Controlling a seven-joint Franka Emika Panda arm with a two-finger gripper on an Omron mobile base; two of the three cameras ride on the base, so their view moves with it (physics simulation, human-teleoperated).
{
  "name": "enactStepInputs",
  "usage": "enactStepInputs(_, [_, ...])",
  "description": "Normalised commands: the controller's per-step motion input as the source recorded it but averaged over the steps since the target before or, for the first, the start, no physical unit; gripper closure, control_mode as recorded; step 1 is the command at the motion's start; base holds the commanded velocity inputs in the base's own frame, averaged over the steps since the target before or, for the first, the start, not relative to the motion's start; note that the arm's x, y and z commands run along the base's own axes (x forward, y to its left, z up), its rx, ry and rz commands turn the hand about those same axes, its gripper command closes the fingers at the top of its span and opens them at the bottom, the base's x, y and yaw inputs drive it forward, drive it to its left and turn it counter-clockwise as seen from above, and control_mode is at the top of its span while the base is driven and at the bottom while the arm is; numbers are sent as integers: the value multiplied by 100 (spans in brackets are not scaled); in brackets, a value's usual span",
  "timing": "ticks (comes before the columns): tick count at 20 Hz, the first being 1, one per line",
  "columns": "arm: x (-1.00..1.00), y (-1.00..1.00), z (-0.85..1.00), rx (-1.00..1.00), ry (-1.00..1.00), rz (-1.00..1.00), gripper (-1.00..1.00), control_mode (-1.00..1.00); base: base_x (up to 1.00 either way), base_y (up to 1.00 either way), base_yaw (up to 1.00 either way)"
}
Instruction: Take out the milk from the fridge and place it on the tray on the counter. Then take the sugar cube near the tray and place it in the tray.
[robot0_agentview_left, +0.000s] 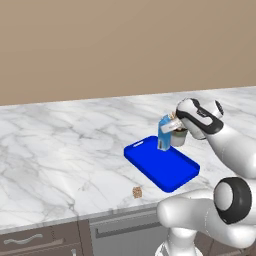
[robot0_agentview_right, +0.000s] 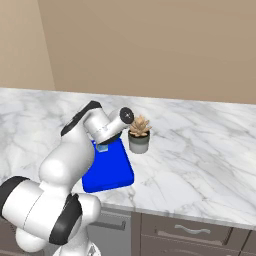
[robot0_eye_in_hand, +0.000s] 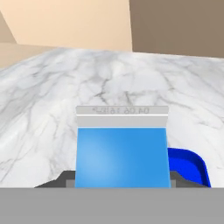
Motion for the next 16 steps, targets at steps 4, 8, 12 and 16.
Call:
enactStepInputs(4, [0, 0, 0, 0, 0, 0, 100, -100, 0, 0, 0])
enactStepInputs(8, [0, 0, -1, 0, -2, 0, 100, -100, 0, 0, 0])
enactStepInputs(12, [0, 0, -8, 0, -3, 0, 100, -100, 0, 0, 0])
enactStepInputs(16, [0, 0, -18, 0, -7, 0, 100, -100, 0, 0, 0])
